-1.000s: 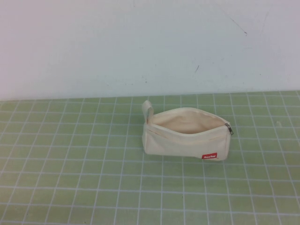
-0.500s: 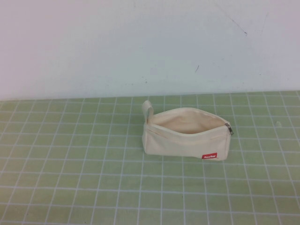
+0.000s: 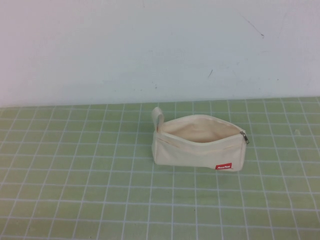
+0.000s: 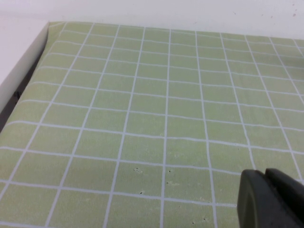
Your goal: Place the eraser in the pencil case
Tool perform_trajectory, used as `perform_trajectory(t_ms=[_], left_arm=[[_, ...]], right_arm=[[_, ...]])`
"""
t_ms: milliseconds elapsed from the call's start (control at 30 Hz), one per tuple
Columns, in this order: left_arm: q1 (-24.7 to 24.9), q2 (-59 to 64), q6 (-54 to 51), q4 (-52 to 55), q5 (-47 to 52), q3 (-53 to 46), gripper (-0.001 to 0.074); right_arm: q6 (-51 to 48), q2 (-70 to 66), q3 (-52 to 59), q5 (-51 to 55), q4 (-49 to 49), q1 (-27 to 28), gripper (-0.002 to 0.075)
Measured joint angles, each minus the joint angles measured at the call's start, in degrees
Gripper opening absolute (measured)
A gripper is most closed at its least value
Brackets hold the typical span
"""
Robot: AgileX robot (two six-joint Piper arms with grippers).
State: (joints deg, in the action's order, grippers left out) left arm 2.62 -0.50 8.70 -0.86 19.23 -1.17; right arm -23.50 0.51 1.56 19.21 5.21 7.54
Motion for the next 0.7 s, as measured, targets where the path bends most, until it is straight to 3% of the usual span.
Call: perform_trajectory(t_ms=[267, 700], left_arm=[[0.0, 0.0, 0.0, 0.0, 0.0, 0.0, -0.0001], [0.0, 0.0, 0.0, 0.0, 0.0, 0.0, -0.0001]], right_arm=[[17.6, 0.0, 0.0, 0.2, -6.4, 0.0, 0.0], [23.5, 0.0, 0.0, 0.4, -8.3, -5.3, 0.0]])
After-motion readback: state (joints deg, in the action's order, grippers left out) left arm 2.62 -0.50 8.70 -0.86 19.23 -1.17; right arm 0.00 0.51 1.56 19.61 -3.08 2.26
